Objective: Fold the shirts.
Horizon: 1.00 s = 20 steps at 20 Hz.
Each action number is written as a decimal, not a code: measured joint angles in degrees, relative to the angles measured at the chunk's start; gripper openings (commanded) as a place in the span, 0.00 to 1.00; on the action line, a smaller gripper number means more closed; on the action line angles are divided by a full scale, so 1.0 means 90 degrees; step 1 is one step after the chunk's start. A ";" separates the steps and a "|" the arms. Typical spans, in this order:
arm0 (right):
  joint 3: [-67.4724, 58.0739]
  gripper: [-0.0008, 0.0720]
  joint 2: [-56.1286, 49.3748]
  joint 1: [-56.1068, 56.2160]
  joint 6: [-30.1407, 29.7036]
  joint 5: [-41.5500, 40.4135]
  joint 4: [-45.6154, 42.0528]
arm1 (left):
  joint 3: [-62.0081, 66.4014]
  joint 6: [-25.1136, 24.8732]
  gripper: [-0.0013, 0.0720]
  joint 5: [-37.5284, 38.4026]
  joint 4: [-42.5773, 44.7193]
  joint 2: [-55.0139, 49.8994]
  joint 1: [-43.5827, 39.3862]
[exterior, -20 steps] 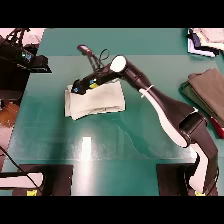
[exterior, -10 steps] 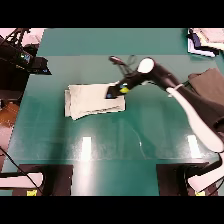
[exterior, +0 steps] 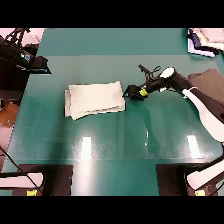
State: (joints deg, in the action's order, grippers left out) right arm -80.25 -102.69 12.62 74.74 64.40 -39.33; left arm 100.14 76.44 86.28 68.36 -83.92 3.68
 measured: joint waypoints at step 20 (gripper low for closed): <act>-0.1302 0.03 -0.0231 0.0109 -0.0223 0.0078 0.0605 | 0.0000 -0.0046 0.05 0.0172 -0.0022 0.0000 0.0005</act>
State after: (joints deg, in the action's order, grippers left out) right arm -91.96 -104.77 13.61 72.73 65.10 -33.89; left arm 100.14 76.03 87.83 68.16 -83.92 3.73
